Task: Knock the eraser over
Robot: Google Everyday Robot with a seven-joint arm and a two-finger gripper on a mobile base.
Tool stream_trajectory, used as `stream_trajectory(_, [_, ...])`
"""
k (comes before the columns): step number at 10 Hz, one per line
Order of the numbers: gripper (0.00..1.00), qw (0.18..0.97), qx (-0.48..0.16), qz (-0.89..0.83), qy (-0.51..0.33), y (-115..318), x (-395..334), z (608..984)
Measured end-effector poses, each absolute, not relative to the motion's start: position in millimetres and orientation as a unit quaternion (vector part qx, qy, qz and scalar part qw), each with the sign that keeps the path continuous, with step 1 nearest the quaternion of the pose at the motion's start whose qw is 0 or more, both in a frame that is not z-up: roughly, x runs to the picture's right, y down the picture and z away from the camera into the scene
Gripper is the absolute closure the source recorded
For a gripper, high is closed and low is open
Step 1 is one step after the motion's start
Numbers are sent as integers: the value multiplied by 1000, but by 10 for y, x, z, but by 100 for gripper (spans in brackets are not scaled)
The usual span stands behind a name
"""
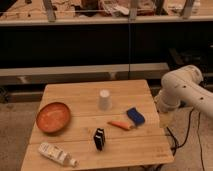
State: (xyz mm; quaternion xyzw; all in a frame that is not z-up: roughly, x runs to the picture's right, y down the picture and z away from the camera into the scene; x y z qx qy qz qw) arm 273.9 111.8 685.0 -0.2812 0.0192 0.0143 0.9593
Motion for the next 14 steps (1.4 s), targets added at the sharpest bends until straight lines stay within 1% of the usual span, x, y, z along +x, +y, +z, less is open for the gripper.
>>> stream_trajectory(11, [20,958,-288,-1,2,1267,2543,6852])
stream_trajectory(14, [20,956,-293,-12,-9,1381,2427,6849])
